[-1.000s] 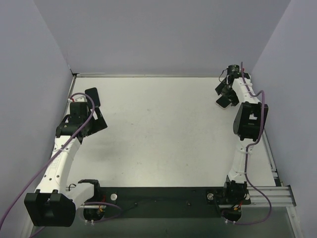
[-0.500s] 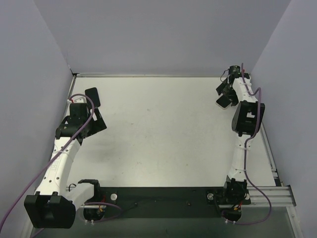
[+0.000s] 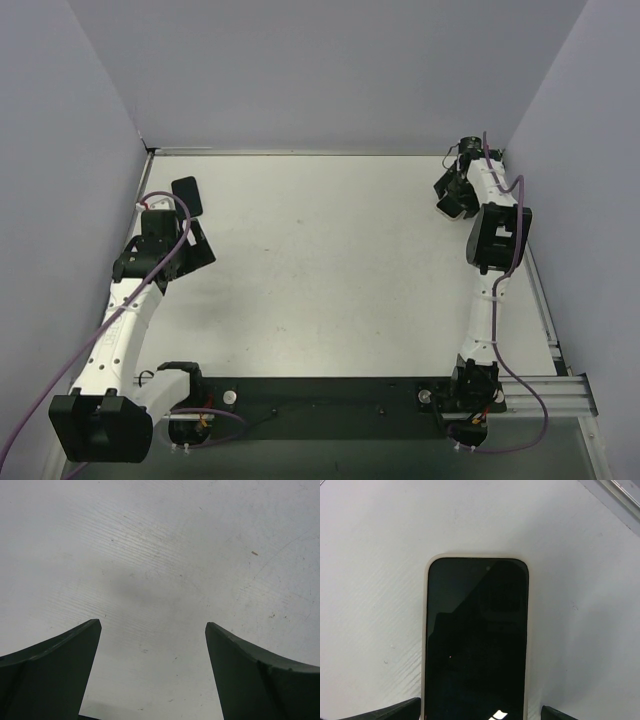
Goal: Take the phone out of the phone case
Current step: Pick up the phone at the center of the board.
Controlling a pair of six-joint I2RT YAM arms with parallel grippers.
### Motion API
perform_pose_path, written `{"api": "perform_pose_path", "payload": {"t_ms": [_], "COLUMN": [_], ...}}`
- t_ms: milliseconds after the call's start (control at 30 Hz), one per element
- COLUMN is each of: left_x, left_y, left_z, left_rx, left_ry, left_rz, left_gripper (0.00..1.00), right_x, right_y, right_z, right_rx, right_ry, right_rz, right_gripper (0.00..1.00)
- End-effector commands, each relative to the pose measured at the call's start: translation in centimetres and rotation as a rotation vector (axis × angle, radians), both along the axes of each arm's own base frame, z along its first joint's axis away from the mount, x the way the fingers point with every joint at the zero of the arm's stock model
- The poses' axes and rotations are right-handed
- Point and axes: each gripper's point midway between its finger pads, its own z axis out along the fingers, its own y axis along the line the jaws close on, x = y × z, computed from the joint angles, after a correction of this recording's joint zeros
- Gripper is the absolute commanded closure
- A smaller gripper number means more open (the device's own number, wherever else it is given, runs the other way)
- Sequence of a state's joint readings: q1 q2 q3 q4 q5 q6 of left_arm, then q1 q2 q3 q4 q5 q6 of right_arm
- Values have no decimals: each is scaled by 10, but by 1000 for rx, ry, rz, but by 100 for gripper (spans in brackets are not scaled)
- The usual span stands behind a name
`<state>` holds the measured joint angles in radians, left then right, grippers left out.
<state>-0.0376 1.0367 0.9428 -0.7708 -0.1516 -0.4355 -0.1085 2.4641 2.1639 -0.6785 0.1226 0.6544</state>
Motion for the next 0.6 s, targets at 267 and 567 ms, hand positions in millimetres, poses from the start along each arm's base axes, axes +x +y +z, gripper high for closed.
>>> {"api": "perform_pose_path", "payload": {"t_ms": [267, 567], "left_x": [-3, 14], "left_y": [-2, -15], "left_z": [9, 9], "left_rx": [-10, -86], "left_ry": [-38, -51], "left_rz": [-6, -19], "left_gripper": [3, 3], "right_x": [-25, -65], "right_y": [15, 54], "right_z": [1, 19], "right_rx": [13, 144], "right_ry": [94, 76], "right_rz": [104, 195], "right_gripper": [43, 81]}}
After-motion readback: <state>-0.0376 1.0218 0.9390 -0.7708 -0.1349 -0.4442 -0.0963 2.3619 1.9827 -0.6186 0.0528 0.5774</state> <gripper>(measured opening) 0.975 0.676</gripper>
